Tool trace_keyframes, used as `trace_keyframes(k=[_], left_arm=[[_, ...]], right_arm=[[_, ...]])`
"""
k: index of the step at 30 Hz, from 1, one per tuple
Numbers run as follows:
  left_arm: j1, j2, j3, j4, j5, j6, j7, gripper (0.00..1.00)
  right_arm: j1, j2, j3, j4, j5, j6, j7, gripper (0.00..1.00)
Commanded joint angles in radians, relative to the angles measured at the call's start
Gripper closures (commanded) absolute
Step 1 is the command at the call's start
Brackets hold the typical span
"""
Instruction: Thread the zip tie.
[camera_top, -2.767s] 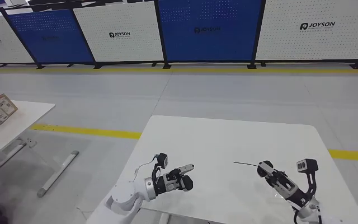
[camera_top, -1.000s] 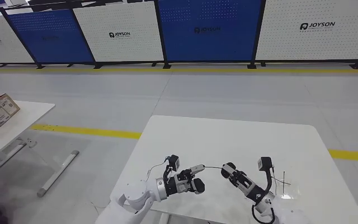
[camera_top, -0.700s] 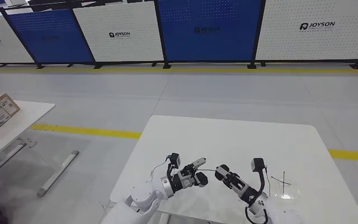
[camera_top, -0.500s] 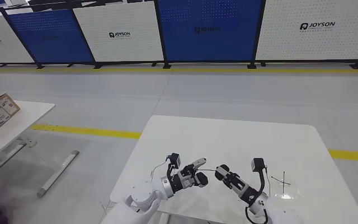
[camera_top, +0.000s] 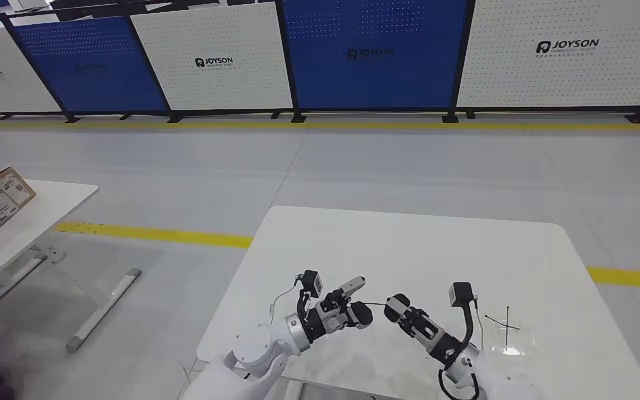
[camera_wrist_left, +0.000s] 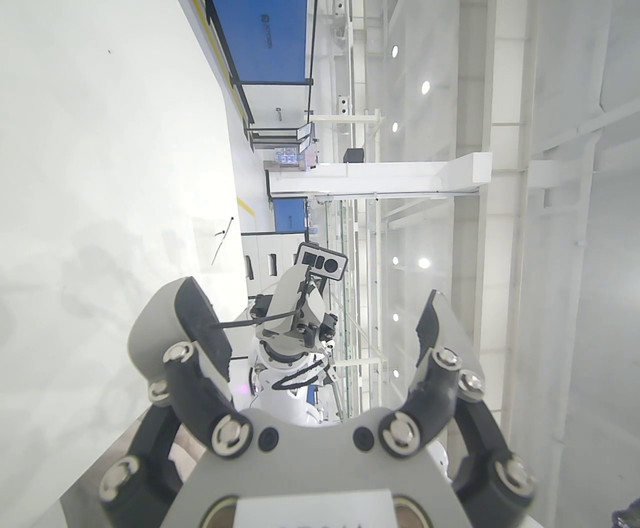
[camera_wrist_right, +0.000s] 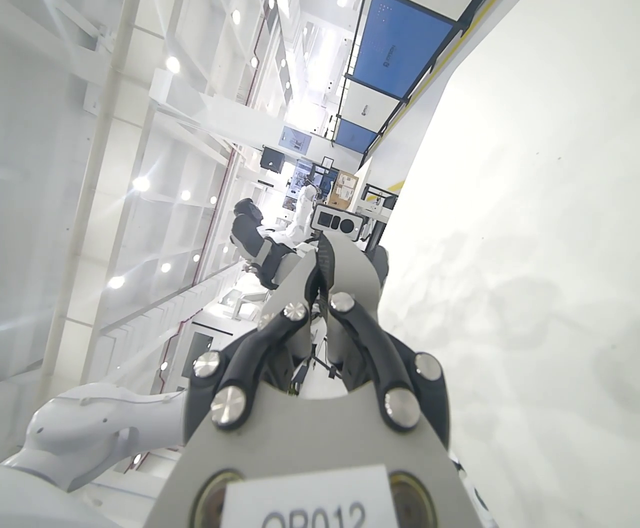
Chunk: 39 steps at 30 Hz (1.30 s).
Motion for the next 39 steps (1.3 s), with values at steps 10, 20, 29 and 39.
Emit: trace_keyframes(k=[10, 20, 29, 39], left_arm=[[0.000, -0.001, 0.028, 0.015, 0.088, -0.048, 0.055, 0.60], [0.011, 0.004, 0.028, -0.001, 0.099, -0.061, 0.052, 0.84], [0.006, 0.005, 0.041, -0.004, 0.105, -0.072, 0.044, 0.81], [0.009, 0.008, 0.048, -0.011, 0.134, -0.089, 0.047, 0.96]], right_arm=[[-0.009, -0.003, 0.008, -0.006, -0.005, 0.010, -0.019, 1.00], [-0.011, -0.004, 0.011, -0.007, -0.001, 0.012, -0.017, 1.00], [-0.011, -0.004, 0.011, -0.007, -0.001, 0.012, -0.017, 1.00], [-0.011, -0.004, 0.011, -0.007, -0.001, 0.012, -0.017, 1.00]])
